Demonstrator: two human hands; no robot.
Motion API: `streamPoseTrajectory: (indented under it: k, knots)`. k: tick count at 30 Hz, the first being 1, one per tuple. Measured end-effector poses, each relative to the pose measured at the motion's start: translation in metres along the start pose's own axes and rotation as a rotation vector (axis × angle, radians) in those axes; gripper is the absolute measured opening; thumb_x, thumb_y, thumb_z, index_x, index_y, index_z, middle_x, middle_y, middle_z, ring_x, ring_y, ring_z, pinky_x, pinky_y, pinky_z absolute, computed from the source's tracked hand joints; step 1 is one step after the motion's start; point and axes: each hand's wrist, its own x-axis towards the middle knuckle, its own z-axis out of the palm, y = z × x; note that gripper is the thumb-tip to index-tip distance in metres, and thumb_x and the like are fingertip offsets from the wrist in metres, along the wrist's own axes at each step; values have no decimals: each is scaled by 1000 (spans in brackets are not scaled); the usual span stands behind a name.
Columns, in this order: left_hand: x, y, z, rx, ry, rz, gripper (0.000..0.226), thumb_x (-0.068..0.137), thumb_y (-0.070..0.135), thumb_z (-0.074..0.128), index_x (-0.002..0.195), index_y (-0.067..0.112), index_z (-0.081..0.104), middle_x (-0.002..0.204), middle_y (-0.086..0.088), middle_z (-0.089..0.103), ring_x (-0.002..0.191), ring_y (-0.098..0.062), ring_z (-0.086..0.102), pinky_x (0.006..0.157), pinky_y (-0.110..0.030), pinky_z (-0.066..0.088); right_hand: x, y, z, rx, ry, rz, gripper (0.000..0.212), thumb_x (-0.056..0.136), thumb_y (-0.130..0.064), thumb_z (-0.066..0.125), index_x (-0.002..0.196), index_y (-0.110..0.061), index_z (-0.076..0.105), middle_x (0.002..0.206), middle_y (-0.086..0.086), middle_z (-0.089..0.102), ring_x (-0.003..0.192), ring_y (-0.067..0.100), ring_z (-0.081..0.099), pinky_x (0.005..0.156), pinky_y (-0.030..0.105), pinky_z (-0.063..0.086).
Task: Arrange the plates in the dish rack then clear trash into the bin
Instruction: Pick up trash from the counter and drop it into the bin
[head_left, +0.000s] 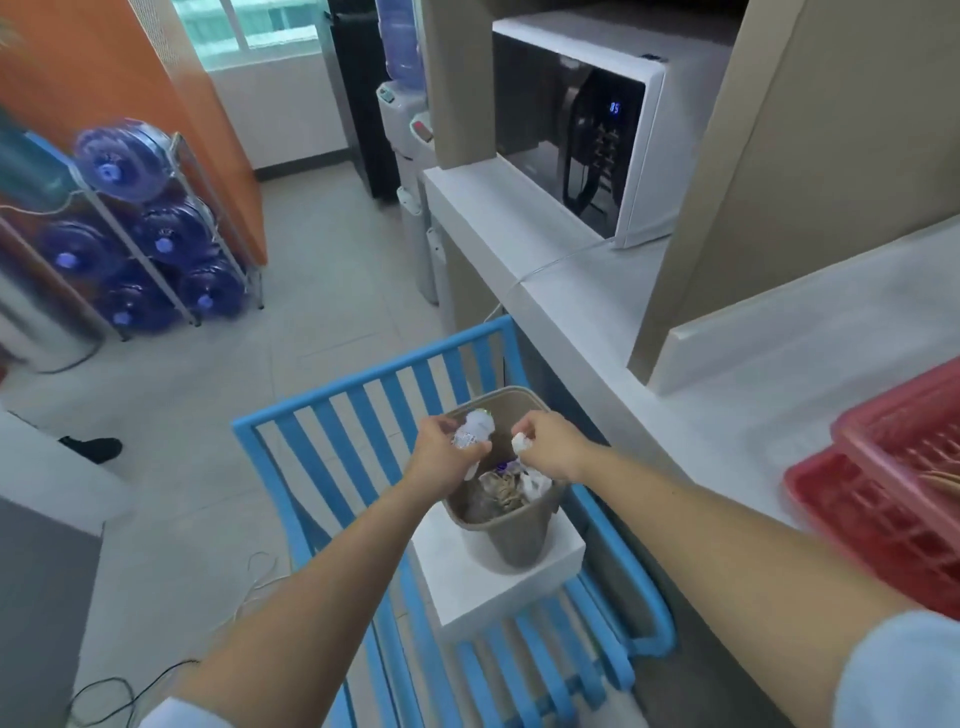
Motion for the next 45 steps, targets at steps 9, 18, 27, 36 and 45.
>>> streamPoseTrajectory:
  k: [9, 18, 27, 36, 45]
  knots:
    - [27, -18, 14, 231, 27, 38, 44, 82, 38, 73, 107, 20, 42, 123, -5, 45, 112, -24, 49, 98, -38, 44, 8, 22, 36, 191, 58, 115, 55, 87, -16, 62, 139, -21, 47, 143, 2, 46, 127, 21, 48, 104, 36, 44]
    - [10, 3, 44, 332, 74, 160, 69, 90, 50, 60, 145, 17, 33, 146, -12, 32, 137, -30, 29, 108, -44, 32, -38, 42, 10, 417, 265, 100, 38, 89, -16, 61, 126, -22, 58, 130, -3, 53, 119, 14, 51, 89, 21, 37]
    - [-58, 103, 77, -43, -90, 544, 11, 98, 46, 47, 104, 38, 52, 99, 19, 60, 92, -2, 59, 76, -26, 49, -129, 25, -57, 584, 650, 52, 18, 95, -21, 55, 111, -23, 64, 105, -13, 61, 94, 5, 57, 76, 15, 45]
    - [-172, 212, 134, -240, -450, 883, 7, 98, 32, 54, 91, 33, 57, 81, 9, 64, 70, -3, 61, 72, -29, 51, -277, 28, -136, 714, 941, 6, 12, 94, -21, 58, 100, -12, 64, 76, 3, 67, 49, 11, 56, 47, 26, 45]
    - [-282, 252, 189, -248, -701, 1140, 5, 97, 31, 56, 99, 31, 61, 87, 14, 66, 81, 4, 60, 76, -18, 47, -417, 60, -157, 903, 1118, -139, 18, 96, -14, 54, 106, -5, 66, 76, 6, 64, 51, 18, 49, 47, 24, 41]
